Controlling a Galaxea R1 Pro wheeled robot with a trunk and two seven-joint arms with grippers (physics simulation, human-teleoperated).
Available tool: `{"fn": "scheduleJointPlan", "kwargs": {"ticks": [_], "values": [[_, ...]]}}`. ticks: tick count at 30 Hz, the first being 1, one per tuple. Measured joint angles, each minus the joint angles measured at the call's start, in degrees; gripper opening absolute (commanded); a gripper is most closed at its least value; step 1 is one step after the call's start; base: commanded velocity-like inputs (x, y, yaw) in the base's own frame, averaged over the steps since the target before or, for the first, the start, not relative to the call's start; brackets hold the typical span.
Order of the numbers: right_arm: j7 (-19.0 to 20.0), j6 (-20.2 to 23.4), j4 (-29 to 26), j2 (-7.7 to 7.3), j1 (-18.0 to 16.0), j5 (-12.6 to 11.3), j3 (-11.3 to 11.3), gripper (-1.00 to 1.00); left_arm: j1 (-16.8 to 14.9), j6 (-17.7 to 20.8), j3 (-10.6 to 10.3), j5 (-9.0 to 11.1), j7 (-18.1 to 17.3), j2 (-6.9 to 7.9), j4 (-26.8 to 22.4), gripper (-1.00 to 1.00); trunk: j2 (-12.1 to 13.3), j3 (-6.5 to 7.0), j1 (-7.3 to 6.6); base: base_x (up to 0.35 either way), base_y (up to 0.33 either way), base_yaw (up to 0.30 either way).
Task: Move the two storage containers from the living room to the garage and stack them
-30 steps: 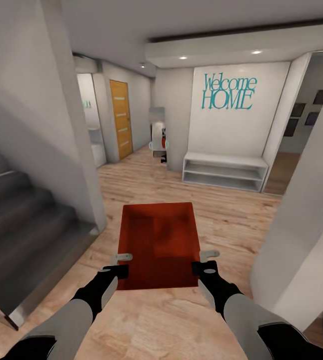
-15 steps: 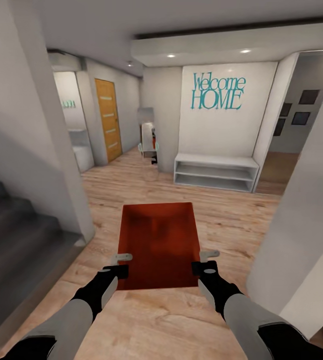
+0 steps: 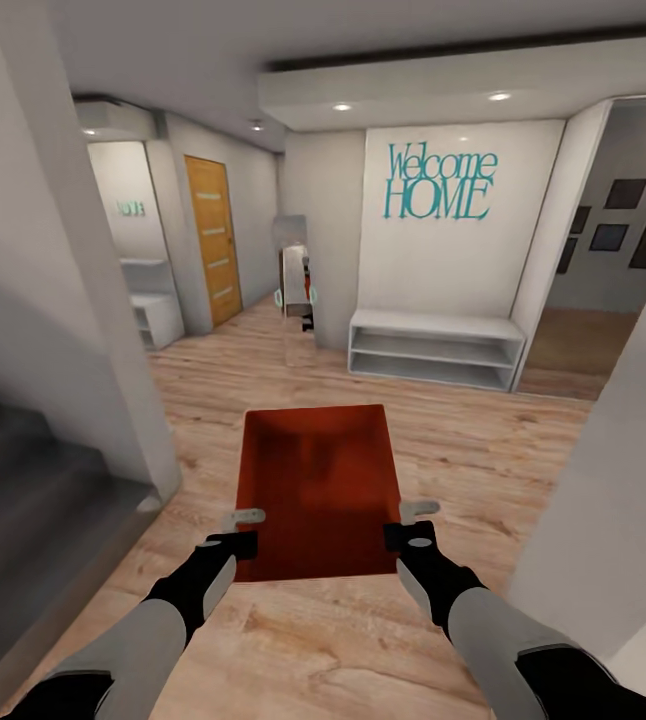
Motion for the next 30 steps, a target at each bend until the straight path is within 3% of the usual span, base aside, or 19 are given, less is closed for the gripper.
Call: {"fn": "scheduleJointPlan", "kwargs": {"ticks": [30], "values": [[-0.03, 0.00, 0.01, 0.00, 0.00, -0.03, 0.06, -1.00, 0.00, -0.06, -0.01, 0.04, -0.01, 0.01, 0.06, -1.00, 0.00, 0.00, 0.00, 0.322, 0.000, 0.000]]}}
